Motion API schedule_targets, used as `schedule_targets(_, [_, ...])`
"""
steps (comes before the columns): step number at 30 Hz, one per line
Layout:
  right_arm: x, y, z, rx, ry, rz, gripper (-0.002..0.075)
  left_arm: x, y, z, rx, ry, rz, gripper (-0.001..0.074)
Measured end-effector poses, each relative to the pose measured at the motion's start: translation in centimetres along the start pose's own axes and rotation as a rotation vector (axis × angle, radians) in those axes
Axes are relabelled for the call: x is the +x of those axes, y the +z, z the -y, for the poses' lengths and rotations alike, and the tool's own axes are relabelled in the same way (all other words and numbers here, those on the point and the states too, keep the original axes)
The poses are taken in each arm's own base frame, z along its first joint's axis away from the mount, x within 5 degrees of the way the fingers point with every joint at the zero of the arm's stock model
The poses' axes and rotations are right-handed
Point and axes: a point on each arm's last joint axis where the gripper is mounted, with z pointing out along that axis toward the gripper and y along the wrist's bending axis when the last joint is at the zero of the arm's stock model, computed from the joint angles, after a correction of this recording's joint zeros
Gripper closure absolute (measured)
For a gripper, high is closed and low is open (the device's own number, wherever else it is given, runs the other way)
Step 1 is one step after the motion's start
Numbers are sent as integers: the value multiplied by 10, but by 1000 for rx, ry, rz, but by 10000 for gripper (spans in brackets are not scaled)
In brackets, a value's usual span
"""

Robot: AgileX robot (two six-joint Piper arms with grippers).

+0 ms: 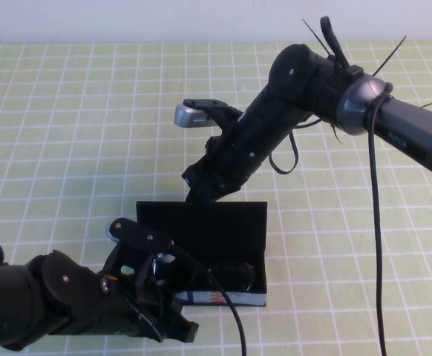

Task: Return glasses to glasses case
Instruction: Close the glasses case

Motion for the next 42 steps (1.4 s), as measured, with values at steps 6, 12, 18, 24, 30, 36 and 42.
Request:
schedule_targets(6, [13, -12, -15, 11, 38, -22, 742, 2, 0, 2, 24, 46, -20, 738])
schedule_targets(12, [38, -16, -22, 8, 76, -79, 742, 2, 0, 5, 51, 69, -36, 738])
schedule_targets(18, [59, 2, -20, -71, 121, -132, 743, -6, -3, 13, 121, 91, -53, 738])
schedule_targets(24, [66, 10, -19, -89, 106, -149, 743, -5, -12, 28, 275, 206, -169, 738])
schedule_targets(30, [62, 11, -15, -37, 90, -99, 743, -15, -37, 32, 262, 271, -218, 738])
schedule_targets(36, [61, 11, -14, -31, 90, -88, 743, -37, -90, 26, 49, 309, -147, 738])
schedule_targets(42, [59, 4, -18, -22, 75, -70, 743, -39, -153, 20, -129, 291, -68, 738])
